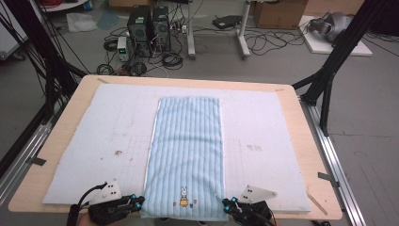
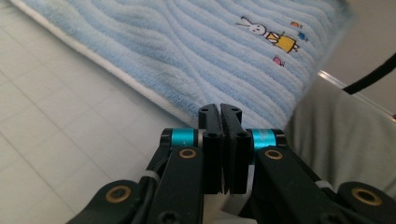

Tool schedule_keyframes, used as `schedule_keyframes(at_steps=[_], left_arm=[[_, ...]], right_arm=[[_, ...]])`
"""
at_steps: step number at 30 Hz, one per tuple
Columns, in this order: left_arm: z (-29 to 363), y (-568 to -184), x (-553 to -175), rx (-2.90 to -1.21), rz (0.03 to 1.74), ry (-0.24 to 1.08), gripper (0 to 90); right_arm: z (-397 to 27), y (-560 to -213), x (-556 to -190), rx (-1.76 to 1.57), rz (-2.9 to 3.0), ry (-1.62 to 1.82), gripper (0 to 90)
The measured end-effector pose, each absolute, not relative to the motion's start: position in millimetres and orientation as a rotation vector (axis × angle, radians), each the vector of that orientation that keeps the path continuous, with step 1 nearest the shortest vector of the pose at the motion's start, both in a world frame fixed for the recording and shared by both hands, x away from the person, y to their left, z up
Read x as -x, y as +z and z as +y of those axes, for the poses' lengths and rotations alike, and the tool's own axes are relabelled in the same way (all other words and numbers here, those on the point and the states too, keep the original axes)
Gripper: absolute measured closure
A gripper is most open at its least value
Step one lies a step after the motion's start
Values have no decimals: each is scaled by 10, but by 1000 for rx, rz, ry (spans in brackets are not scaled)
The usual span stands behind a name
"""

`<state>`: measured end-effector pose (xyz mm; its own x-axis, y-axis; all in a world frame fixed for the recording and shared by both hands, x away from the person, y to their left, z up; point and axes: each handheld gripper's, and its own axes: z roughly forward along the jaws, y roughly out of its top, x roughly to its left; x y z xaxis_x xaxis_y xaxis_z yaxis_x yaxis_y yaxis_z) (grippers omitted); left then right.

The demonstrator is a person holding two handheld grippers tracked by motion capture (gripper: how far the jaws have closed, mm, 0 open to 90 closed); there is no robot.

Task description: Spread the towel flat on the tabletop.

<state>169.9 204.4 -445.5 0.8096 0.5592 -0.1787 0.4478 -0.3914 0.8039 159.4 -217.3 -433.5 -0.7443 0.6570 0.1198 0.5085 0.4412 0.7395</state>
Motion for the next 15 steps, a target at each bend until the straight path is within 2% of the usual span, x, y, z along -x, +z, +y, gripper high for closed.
schedule_keyframes(at_steps=[3, 4, 6, 8, 10, 15], left_arm=[[2039, -4481, -1657, -2058, 738, 144, 867], [2027, -4493, -1665, -2067, 745, 166, 842], [2013, -4501, -1701, -2058, 801, 195, 593], [2020, -4479, -1755, -2026, 834, 264, 494], [2039, -4447, -1830, -1985, 862, 290, 459], [2037, -4343, -2052, -1924, 875, 344, 461]], right_arm=[[-2192, -4340, -1517, -1026, 2515, 1184, 861], [-2183, -4360, -1516, -1022, 2522, 1164, 843], [-2172, -4377, -1540, -1039, 2515, 1155, 740], [-2176, -4367, -1584, -1077, 2494, 1178, 669], [-2175, -4344, -1662, -1101, 2438, 1191, 630], [-2102, -4325, -1859, -1109, 2373, 1192, 602]])
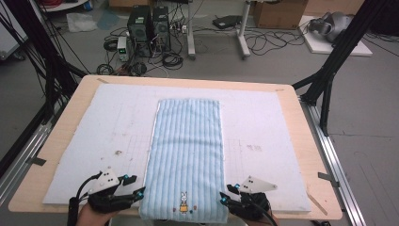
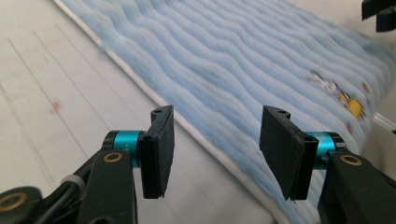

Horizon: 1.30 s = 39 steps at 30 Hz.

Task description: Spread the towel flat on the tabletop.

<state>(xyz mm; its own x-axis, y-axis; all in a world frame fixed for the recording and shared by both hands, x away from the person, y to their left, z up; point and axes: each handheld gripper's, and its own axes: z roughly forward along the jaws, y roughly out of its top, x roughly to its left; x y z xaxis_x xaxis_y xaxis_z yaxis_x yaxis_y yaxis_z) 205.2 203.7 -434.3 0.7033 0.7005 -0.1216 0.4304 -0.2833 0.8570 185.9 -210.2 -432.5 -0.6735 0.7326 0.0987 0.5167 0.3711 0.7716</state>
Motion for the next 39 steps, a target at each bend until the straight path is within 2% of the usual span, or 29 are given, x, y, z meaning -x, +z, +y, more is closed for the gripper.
schedule_keyframes(at_steps=[5, 9, 13, 18, 20, 25, 29, 34, 37, 39], left_arm=[[1943, -4344, -2314, -1924, 869, 330, 543], [1828, -4415, -2486, -1968, 878, 297, 553], [1762, -4508, -2585, -2017, 887, 258, 553], [1788, -4509, -2514, -2052, 836, 246, 608], [1816, -4504, -2480, -2064, 817, 227, 659], [1832, -4491, -2408, -2098, 767, 229, 675], [1840, -4462, -2486, -2072, 780, 202, 592], [1873, -4362, -2785, -1971, 846, 232, 523], [1887, -4338, -2958, -1936, 870, 252, 519], [1895, -4331, -3101, -1916, 892, 263, 520]], right_arm=[[-1940, -4327, -2085, -1092, 2373, 1202, 621], [-1796, -4382, -2251, -1061, 2405, 1167, 664], [-1719, -4448, -2364, -1022, 2463, 1100, 742], [-1736, -4433, -2332, -953, 2522, 1083, 849], [-1762, -4433, -2310, -933, 2544, 1095, 846], [-1822, -4429, -2272, -928, 2596, 1133, 829], [-1854, -4389, -2353, -915, 2603, 1182, 713], [-1993, -4295, -2672, -1012, 2426, 1246, 700], [-2071, -4309, -2905, -1091, 2348, 1249, 683], [-2078, -4324, -3043, -1109, 2326, 1220, 706]])
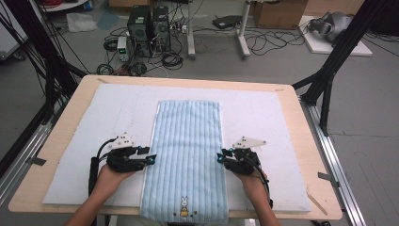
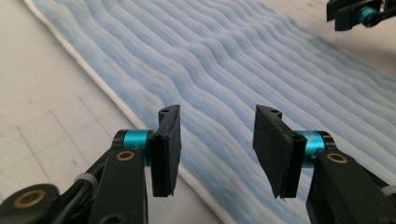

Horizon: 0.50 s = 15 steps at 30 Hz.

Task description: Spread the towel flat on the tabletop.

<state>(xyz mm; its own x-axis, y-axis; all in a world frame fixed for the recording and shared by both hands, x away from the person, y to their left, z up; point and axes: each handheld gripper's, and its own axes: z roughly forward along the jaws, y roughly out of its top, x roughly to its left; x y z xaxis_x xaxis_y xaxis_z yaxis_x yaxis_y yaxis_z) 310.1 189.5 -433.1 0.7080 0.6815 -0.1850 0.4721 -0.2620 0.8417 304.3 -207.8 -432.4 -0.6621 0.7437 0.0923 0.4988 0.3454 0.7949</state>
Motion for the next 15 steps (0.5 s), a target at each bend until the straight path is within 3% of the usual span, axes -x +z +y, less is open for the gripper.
schedule_keyframes(at_steps=[7, 12, 15], left_arm=[[1907, -4337, -3338, -1891, 896, 314, 513], [1947, -4327, -3386, -1849, 877, 353, 413], [1997, -4324, -3395, -1818, 895, 365, 328]], right_arm=[[-1959, -4429, -3360, -1111, 2334, 1131, 757], [-1970, -4449, -3390, -1110, 2365, 1030, 763], [-2039, -4417, -3349, -1106, 2368, 1064, 705]])
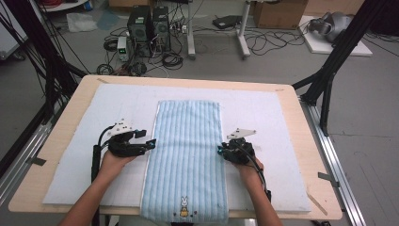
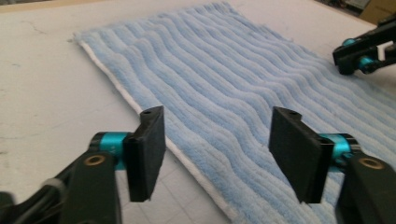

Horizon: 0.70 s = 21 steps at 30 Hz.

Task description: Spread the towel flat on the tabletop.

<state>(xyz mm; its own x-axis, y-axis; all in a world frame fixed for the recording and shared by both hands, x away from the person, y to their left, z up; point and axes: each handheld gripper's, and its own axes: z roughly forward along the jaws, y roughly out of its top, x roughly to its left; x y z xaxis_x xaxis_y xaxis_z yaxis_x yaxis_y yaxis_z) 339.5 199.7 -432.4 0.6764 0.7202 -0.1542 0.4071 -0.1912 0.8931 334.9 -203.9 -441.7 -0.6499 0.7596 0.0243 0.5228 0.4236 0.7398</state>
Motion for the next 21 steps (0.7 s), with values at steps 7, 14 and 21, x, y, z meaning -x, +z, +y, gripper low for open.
schedule_keyframes(at_steps=[7, 14, 21], left_arm=[[2180, -4283, -3380, -1750, 902, 390, 209], [2214, -4254, -3375, -1715, 867, 403, 210], [2211, -4247, -3346, -1732, 859, 399, 216]], right_arm=[[-2352, -4194, -3130, -1114, 2204, 1188, 370], [-2683, -4189, -3103, -1206, 2080, 1176, 111], [-2715, -4170, -3112, -1169, 2053, 1181, 109]])
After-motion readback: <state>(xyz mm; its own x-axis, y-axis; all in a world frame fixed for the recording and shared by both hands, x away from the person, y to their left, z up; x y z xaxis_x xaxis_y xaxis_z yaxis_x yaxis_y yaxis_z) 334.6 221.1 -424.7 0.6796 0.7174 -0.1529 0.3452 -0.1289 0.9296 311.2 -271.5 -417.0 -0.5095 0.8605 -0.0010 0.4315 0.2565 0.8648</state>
